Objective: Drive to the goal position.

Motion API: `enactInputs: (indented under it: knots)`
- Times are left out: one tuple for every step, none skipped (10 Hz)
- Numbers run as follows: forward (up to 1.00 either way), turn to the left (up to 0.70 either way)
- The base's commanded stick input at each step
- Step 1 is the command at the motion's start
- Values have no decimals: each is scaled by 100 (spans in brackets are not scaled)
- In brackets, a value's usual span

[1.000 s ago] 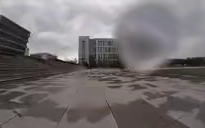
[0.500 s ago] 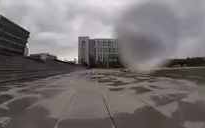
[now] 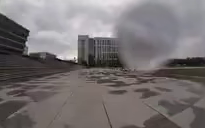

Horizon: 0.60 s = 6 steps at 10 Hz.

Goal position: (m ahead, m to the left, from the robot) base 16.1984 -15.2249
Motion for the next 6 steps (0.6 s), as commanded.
enactInputs:
  knots:
    - [70,0]
    - [70,0]
    - [70,0]
    - [70,0]
    - [70,0]
    - [70,0]
